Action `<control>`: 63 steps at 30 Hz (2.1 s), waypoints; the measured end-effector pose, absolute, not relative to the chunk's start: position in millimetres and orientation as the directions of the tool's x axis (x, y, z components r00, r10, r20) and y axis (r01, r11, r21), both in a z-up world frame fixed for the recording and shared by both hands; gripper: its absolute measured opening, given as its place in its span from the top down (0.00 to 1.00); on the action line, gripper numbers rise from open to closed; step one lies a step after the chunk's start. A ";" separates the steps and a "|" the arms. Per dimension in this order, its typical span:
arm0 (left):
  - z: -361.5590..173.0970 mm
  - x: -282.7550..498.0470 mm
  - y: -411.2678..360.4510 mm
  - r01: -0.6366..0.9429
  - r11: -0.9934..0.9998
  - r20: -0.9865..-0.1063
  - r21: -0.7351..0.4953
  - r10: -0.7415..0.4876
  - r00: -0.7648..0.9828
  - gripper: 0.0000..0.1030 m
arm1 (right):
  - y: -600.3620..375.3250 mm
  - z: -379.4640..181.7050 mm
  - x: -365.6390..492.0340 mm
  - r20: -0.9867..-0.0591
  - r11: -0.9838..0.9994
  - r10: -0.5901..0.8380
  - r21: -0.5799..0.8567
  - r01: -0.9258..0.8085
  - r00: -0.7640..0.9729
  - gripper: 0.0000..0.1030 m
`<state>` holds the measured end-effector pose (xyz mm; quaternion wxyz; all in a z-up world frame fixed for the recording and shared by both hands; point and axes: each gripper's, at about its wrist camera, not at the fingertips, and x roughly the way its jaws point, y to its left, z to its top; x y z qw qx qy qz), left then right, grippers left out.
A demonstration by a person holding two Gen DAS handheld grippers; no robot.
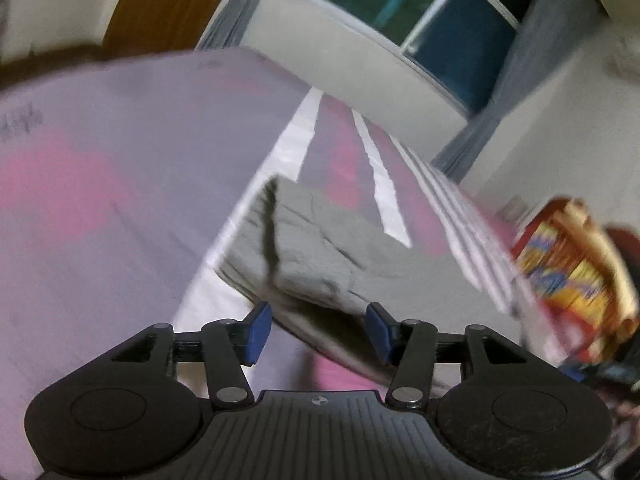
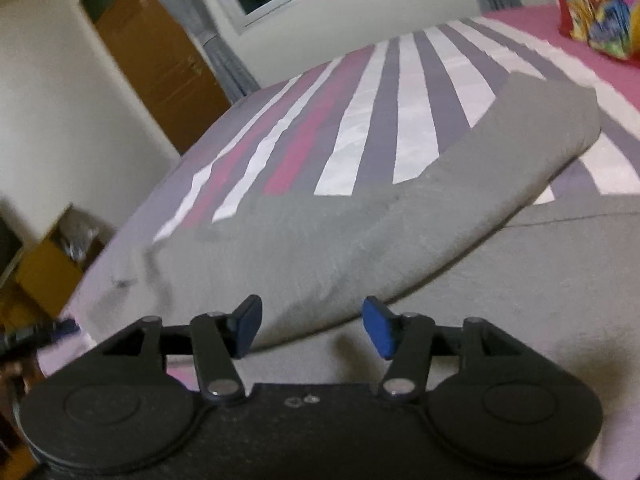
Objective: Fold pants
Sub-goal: 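Lift the leg ends with both grippers and fold them over toward the waistband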
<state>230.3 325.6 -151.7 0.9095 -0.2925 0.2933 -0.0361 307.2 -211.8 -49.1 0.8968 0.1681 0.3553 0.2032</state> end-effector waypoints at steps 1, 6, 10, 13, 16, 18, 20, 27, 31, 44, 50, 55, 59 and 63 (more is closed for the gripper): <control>-155.6 232.6 325.3 -0.123 0.802 -0.514 -0.584 -0.248 0.821 0.50 | -205.7 -47.1 315.9 -0.586 0.870 0.466 0.438 -0.225 0.663 0.49; -168.4 245.7 321.2 -0.160 0.746 -0.511 -0.646 -0.267 0.817 0.50 | -174.2 -53.6 352.3 -0.717 0.945 0.302 0.312 -0.098 0.628 0.47; -169.8 262.6 317.2 -0.211 0.717 -0.543 -0.664 -0.269 0.796 0.51 | -173.0 -72.0 375.8 -0.795 0.974 0.208 0.220 -0.049 0.569 0.56; -159.7 274.0 311.3 -0.199 0.750 -0.555 -0.631 -0.258 0.791 0.69 | -184.8 -74.6 375.4 -0.791 0.976 0.204 0.207 -0.062 0.577 0.96; -143.5 298.0 307.0 -0.166 0.781 -0.556 -0.602 -0.261 0.789 0.74 | -203.8 -60.0 365.8 -0.740 0.964 0.247 0.256 -0.077 0.626 0.96; -125.8 321.3 306.4 -0.142 0.791 -0.536 -0.595 -0.258 0.804 0.75 | -211.0 -42.2 358.6 -0.672 0.954 0.274 0.282 -0.105 0.687 0.96; -99.4 340.2 305.1 -0.069 0.792 -0.448 -0.606 -0.268 0.853 0.75 | -218.0 -17.4 349.6 -0.578 0.944 0.293 0.303 -0.133 0.761 0.96; -109.7 304.1 318.3 0.110 0.752 -0.202 -0.650 -0.311 0.928 0.75 | -250.1 -23.2 253.3 -0.250 0.906 0.309 0.371 -0.204 0.918 0.96; -177.9 299.0 323.2 -0.143 0.807 -0.544 -0.573 -0.244 0.803 0.76 | -242.6 -110.9 254.6 -0.556 0.928 0.311 0.353 -0.120 0.771 0.96; -176.9 309.6 325.9 -0.162 0.819 -0.583 -0.550 -0.238 0.777 0.73 | -235.4 -102.6 273.8 -0.638 0.891 0.306 0.454 0.024 0.706 0.80; -164.3 316.1 326.0 -0.182 0.795 -0.551 -0.579 -0.217 0.806 0.76 | -241.8 -81.4 268.8 -0.555 0.849 0.351 0.529 -0.005 0.754 0.96; -147.0 301.0 335.8 -0.136 0.797 -0.494 -0.589 -0.222 0.840 0.77 | -241.1 -67.8 232.3 -0.494 0.839 0.377 0.541 -0.062 0.783 0.96; -170.2 307.5 328.4 -0.173 0.863 -0.629 -0.474 -0.195 0.752 0.77 | -235.1 -113.0 246.1 -0.631 0.874 0.331 0.486 0.026 0.702 0.94; -156.2 297.1 321.3 -0.193 0.866 -0.626 -0.462 -0.164 0.763 0.76 | -236.6 -111.2 243.8 -0.630 0.869 0.317 0.492 0.048 0.709 0.84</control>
